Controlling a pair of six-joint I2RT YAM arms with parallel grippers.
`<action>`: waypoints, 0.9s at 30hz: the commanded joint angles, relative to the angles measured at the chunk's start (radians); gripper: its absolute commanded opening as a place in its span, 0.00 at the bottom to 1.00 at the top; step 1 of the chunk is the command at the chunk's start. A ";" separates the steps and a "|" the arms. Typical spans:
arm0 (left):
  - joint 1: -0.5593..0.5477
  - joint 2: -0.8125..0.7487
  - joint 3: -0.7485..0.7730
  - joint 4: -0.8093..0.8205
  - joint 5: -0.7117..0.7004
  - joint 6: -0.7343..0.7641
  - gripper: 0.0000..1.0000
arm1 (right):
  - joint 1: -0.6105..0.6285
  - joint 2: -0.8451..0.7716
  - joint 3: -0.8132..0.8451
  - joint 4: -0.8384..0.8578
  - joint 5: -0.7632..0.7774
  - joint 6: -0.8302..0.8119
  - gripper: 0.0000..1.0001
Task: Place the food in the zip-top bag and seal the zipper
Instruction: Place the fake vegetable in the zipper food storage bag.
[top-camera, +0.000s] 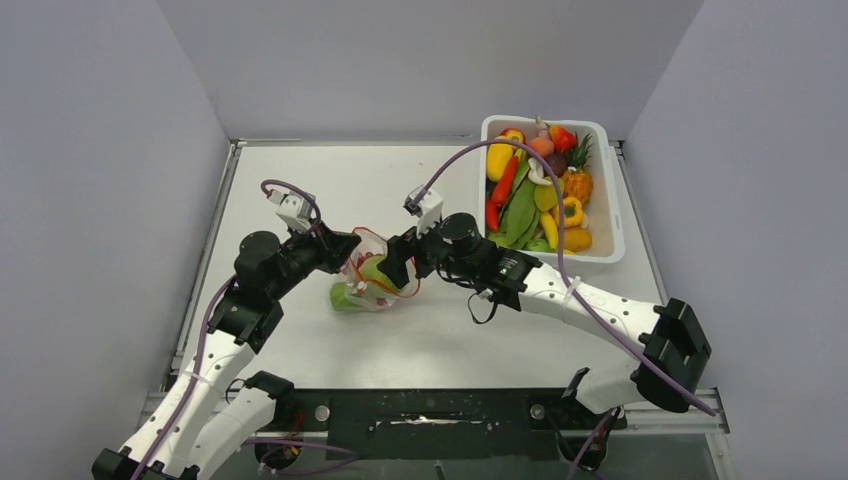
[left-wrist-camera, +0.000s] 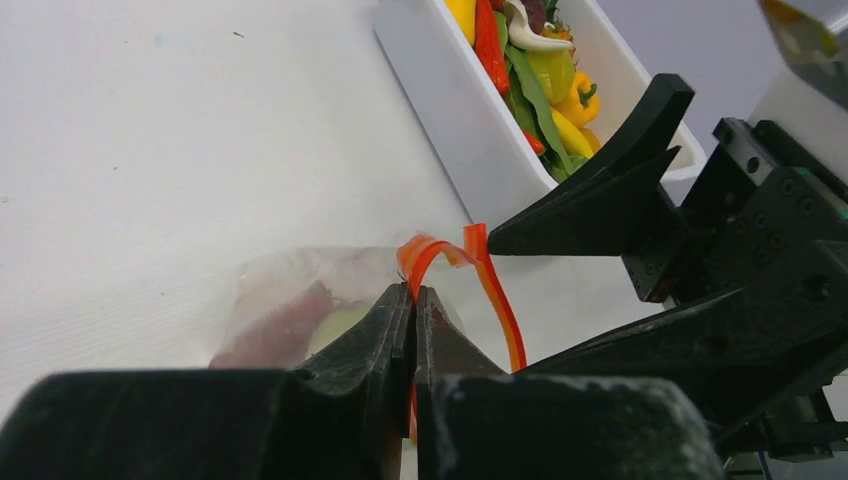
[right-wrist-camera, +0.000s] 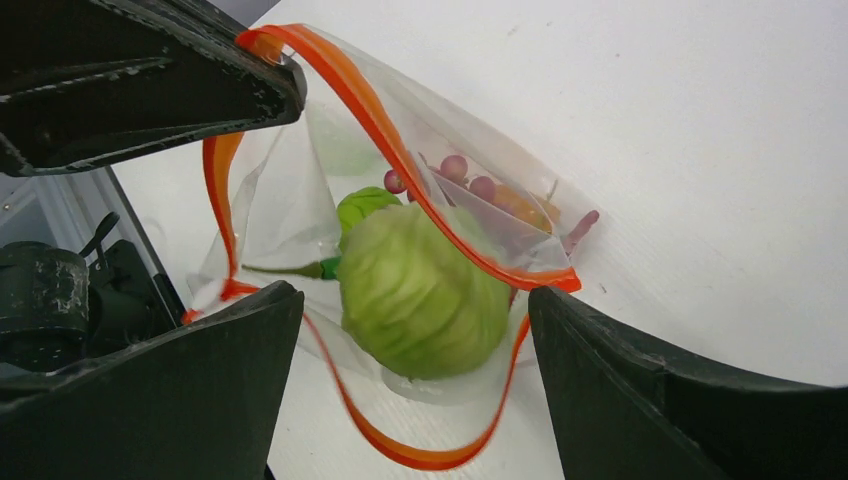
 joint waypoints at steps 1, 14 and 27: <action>0.006 -0.017 0.053 0.090 0.020 -0.006 0.00 | 0.000 -0.095 0.058 -0.006 0.030 -0.076 0.87; 0.006 0.003 0.033 0.157 0.112 -0.001 0.00 | 0.003 -0.228 -0.010 -0.079 -0.074 -0.472 0.62; 0.006 0.036 -0.026 0.288 0.265 0.037 0.00 | -0.006 -0.162 -0.097 0.130 -0.056 -0.532 0.43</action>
